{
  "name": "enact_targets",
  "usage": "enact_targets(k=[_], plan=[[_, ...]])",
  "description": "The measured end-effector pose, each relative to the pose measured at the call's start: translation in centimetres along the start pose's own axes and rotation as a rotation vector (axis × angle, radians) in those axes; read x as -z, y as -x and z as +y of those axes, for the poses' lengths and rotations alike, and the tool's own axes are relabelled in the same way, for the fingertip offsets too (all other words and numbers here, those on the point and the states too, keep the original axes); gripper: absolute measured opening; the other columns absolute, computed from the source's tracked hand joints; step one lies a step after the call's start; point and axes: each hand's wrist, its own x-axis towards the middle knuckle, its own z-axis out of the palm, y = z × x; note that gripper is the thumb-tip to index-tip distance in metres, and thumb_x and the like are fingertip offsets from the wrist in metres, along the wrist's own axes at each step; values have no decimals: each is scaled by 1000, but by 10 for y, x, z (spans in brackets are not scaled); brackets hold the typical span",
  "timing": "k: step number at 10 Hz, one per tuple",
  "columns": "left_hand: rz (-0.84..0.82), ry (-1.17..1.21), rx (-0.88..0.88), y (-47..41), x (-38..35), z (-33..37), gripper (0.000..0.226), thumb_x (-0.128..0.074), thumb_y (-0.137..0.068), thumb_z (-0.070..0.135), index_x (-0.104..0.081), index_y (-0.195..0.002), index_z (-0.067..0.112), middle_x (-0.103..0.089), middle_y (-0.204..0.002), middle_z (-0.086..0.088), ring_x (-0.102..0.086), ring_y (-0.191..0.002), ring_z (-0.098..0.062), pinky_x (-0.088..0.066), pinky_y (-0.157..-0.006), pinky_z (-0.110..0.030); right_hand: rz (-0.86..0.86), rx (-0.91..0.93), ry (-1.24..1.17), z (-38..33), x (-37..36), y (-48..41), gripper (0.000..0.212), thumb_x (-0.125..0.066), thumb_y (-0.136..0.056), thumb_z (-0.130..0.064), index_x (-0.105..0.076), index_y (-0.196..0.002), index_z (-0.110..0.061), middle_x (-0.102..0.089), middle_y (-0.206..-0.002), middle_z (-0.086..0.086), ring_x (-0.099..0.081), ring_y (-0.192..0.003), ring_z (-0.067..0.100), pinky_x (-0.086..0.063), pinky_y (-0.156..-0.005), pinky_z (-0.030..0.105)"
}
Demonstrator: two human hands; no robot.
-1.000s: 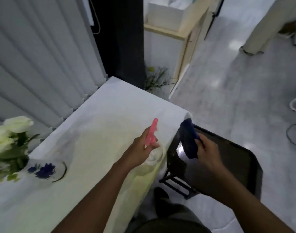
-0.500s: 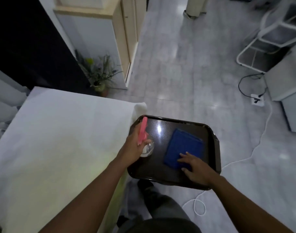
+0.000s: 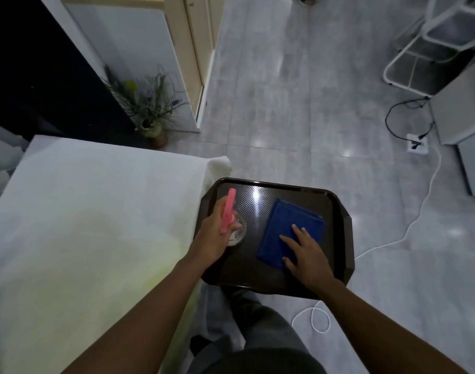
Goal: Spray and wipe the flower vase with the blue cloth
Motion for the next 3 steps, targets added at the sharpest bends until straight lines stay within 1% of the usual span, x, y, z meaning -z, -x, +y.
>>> enact_targets(k=[1,2,3], plan=[[-16,-10,9,1,3,5,77,-67,-97,15,-23,-159,28,-55,-128,13,-57,-116,-5,-48,-94,-18,-17,-29,10,-6,6,-2,66,-68,-88,-40,-43,-148,-28,-25,-164,12,-24,-150,35,-27,-120,50],[-42,-41,-1,3,8,3,81,-70,-94,13,-23,-158,31,-56,-133,9,-58,-118,-8,-50,-100,-26,38,-34,-7,-13,10,-4,62,-68,-87,-38,-49,-144,-23,-40,-157,14,-37,-144,36,-33,-117,49],[-102,-89,-17,7,17,-4,89,-75,-89,15,-23,-158,33,-48,-154,6,-51,-136,-13,-44,-111,-33,193,-3,-195,-30,27,-20,41,-64,-90,-20,-62,-130,-13,-65,-132,13,-59,-121,30,-45,-105,41]])
